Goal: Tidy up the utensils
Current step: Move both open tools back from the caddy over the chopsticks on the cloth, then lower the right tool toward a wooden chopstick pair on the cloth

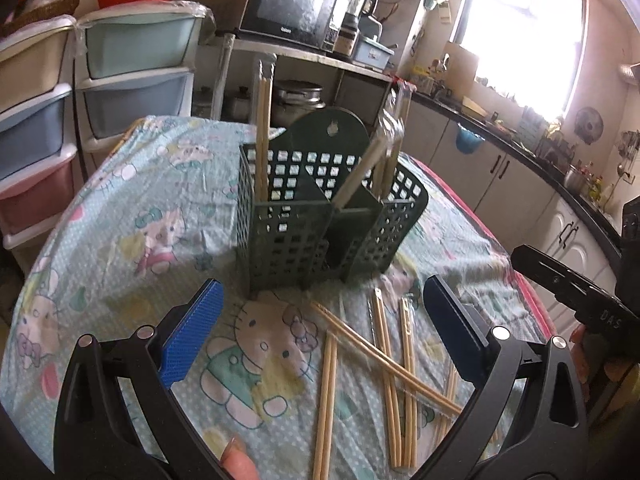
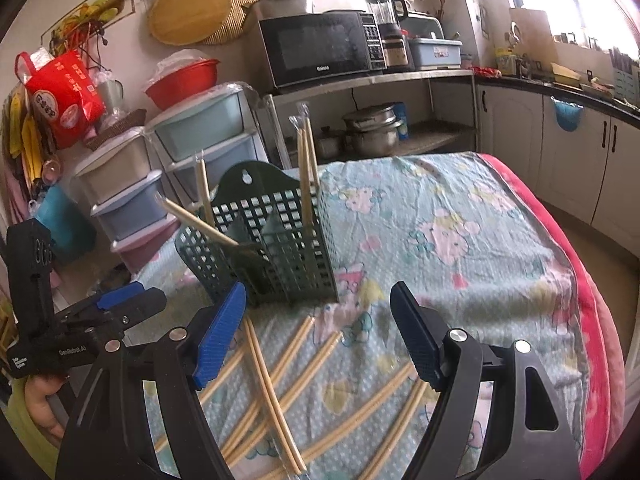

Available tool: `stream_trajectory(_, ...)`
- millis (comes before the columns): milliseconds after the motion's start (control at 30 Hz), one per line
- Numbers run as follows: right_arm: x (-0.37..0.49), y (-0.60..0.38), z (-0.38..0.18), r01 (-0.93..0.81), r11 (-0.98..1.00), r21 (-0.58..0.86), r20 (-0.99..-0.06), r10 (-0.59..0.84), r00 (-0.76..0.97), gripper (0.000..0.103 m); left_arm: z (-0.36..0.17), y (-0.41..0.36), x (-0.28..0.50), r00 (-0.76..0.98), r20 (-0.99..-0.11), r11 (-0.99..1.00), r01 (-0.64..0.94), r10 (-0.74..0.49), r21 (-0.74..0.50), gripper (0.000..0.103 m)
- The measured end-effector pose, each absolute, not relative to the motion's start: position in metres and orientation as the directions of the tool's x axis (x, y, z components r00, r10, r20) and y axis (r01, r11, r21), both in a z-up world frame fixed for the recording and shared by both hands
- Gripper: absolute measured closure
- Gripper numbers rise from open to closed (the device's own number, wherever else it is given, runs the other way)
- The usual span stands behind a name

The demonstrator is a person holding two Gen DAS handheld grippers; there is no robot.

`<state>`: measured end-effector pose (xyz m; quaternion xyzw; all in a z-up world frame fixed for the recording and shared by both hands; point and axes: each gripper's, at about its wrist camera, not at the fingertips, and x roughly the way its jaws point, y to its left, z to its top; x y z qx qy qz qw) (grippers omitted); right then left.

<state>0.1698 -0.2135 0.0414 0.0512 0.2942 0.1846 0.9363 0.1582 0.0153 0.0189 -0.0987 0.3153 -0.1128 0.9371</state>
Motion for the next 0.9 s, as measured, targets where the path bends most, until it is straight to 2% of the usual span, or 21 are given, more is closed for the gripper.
stream_trajectory(500,0.164,-0.228,0.013,-0.285,0.936,0.207,-0.598,0.351,0.721,0.037,-0.006,0.003,0.164,0.710,-0.630,0.945,0.171,-0.314,-0.278,0.011)
stream_trajectory(667,0.166,-0.233,0.003,-0.269,0.938,0.220,-0.628,0.347,0.697,0.043,-0.015,0.000,0.167,0.687,-0.650,0.942,0.172,-0.325,-0.289,0.015)
stream_trajectory(900,0.167,-0.240,-0.012,-0.243,0.939,0.242,-0.660,0.343,0.668,0.046,-0.026,-0.004,0.173,0.652,-0.677,0.936,0.174,-0.342,-0.305,0.022)
